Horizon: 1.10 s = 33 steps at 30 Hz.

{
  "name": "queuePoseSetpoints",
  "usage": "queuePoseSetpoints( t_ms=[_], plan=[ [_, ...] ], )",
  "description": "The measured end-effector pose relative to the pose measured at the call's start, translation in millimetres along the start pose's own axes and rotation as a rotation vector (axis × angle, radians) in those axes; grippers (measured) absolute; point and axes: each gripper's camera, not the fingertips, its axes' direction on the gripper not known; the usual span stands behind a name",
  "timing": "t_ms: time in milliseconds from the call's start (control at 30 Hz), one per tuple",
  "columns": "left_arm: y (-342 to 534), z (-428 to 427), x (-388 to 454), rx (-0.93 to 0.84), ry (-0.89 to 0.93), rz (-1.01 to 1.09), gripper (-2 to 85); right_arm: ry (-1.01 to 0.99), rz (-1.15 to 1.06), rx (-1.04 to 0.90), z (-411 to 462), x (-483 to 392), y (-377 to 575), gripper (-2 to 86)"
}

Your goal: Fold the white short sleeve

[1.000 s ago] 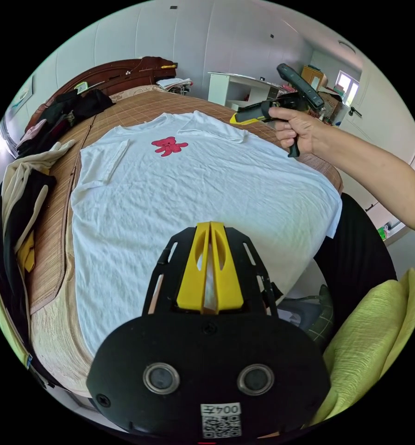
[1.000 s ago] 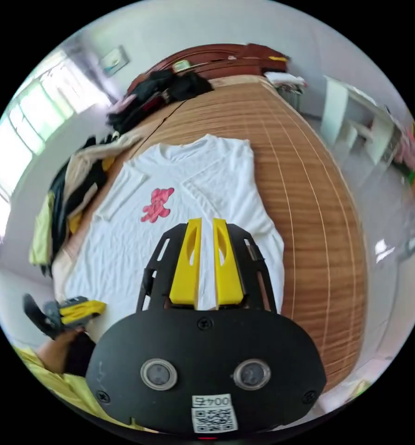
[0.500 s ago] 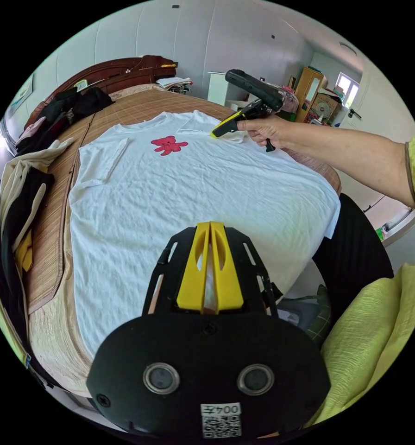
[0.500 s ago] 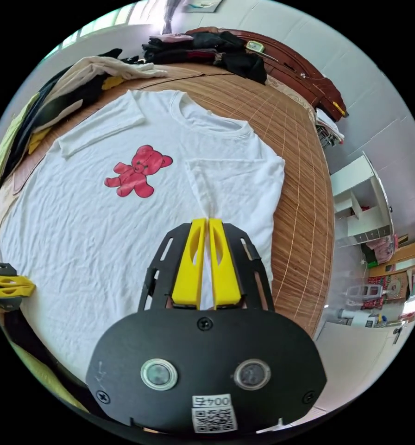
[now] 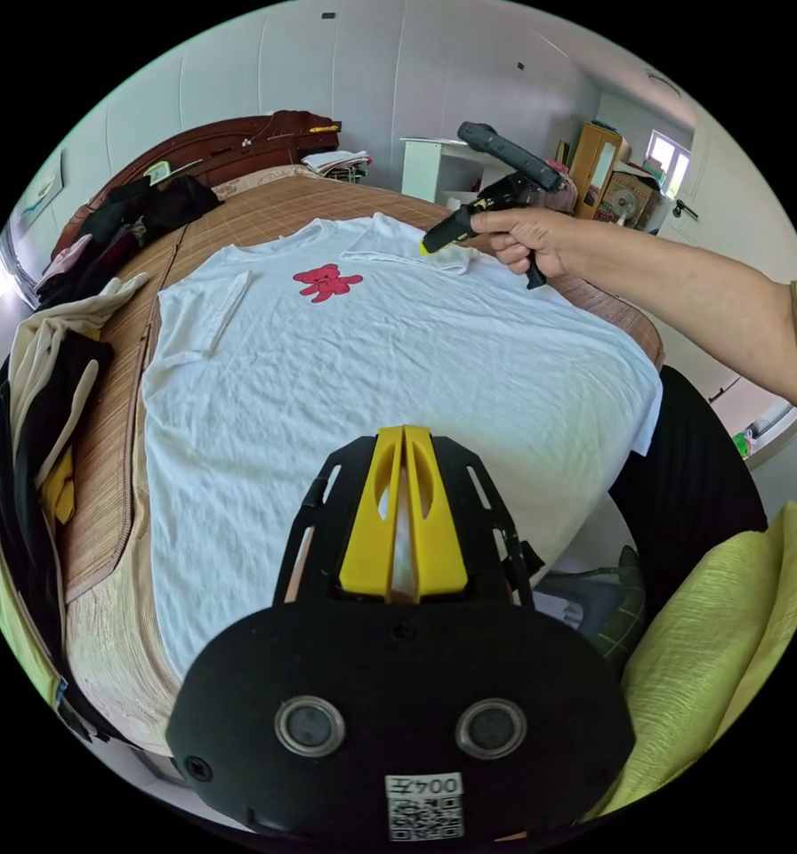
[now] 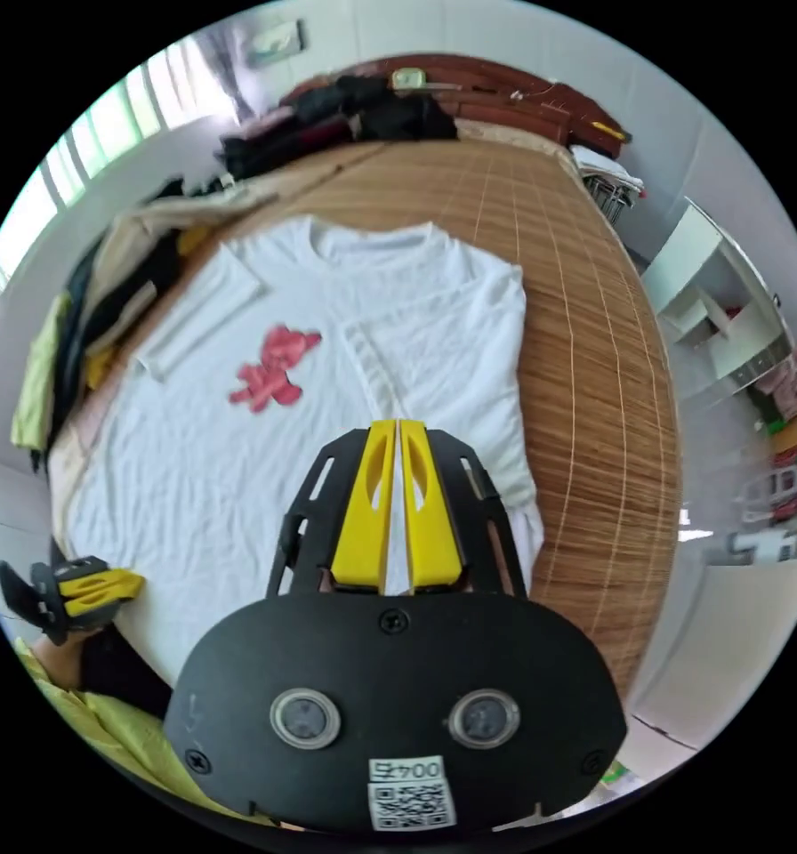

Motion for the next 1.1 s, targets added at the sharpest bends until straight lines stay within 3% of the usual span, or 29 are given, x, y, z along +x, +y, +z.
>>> queuePoseSetpoints(
  t_ms=[33, 200, 333, 467, 667, 800, 900, 1000, 1100],
  plan=[
    [0.2, 0.6, 2.0, 0.0, -0.007, 0.003, 0.3, 0.063, -0.043, -0.118, 12.9, -10.1, -3.9, 0.6],
    [2.6, 6.8, 26.2, 0.007, -0.113, 0.052, 0.2, 0.284, -0.134, 0.063, -28.9, -45.9, -3.3, -0.5],
    [4.7, 13.7, 43.3, 0.013, -0.185, 0.094, 0.2, 0.27, -0.155, -0.141, 7.1, -51.5, -2.3, -0.7],
    [4.2, 20.3, 50.2, -0.001, -0.209, 0.108, 0.3, 0.329, -0.179, -0.011, 4.3, -63.7, 17.2, -0.7],
    [-9.9, 32.7, 32.3, -0.085, -0.093, 0.01, 0.3, 0.386, -0.238, 0.052, 6.1, -74.0, 34.3, -0.8],
    [-0.8, 29.3, 32.0, -0.019, -0.076, 0.01, 0.6, 0.402, -0.25, 0.086, 3.1, -73.1, 43.9, -0.8],
    [-5.1, 2.3, 30.8, 0.077, 0.065, 0.052, 0.7, 0.376, -0.223, 0.095, -14.6, -62.7, 52.2, -0.6],
    [-19.1, -24.2, 17.2, 0.249, 0.019, 0.071, 0.7, 0.305, -0.15, 0.2, -49.5, -37.0, 69.5, 0.1],
    [-48.7, -12.3, -11.9, 0.246, -0.099, 0.069, 0.6, 0.21, -0.045, 0.153, -65.5, 7.2, 71.9, 3.0]
  ],
)
